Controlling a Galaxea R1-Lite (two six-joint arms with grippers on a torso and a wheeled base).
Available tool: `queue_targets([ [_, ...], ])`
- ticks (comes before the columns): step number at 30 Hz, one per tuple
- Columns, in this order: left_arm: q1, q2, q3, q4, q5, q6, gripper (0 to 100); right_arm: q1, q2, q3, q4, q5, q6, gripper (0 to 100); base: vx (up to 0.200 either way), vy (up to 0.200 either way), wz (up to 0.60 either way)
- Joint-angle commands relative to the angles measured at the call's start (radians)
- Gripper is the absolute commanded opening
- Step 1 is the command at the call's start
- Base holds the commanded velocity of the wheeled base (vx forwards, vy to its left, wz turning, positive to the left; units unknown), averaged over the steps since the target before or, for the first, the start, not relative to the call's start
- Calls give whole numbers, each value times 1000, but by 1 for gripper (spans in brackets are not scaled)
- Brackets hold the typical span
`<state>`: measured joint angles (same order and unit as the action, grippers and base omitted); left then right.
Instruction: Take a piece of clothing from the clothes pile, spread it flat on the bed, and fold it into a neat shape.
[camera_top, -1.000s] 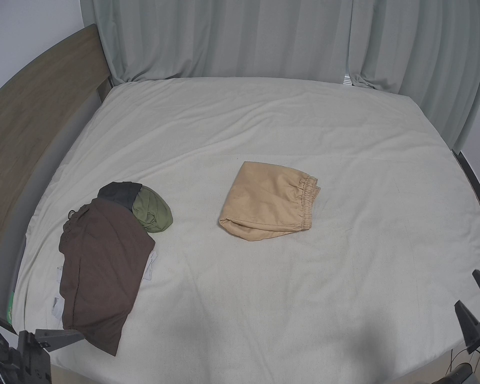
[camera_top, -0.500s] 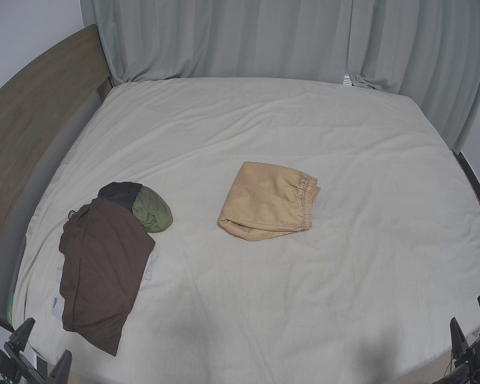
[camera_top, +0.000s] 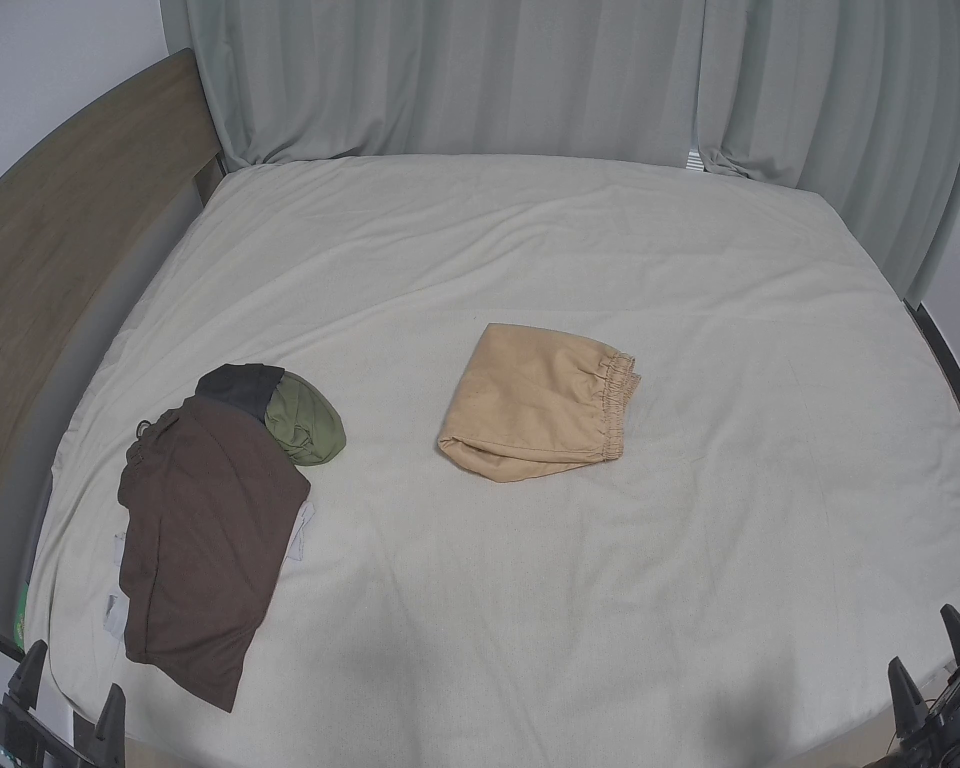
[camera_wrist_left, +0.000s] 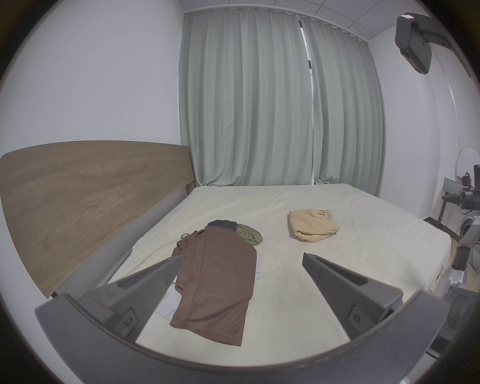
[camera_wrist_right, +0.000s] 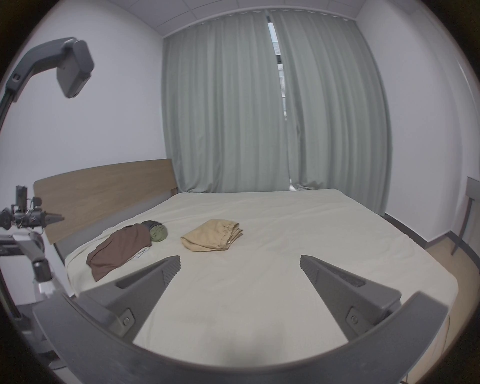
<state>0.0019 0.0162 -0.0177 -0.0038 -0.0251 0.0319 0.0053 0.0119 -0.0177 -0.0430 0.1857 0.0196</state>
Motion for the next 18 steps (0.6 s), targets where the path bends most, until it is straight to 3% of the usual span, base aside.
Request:
queue_targets([
  [1,3,-13,18,-1,1,-3,100,-1,-4,18,-2,-104,-3,100,0,0,0],
  [4,3,-13,18,-1,8,-27,100,1,-3,16,58,-189,-35,100,0,0,0],
  [7,3,-13,18,1,11,-37,100,4,-4,18,41,-154,-36,100,0,0,0],
  [18,3,-13,18,4,11,-40,100,4,-4,18,43,-155,-24,100,0,0,0],
])
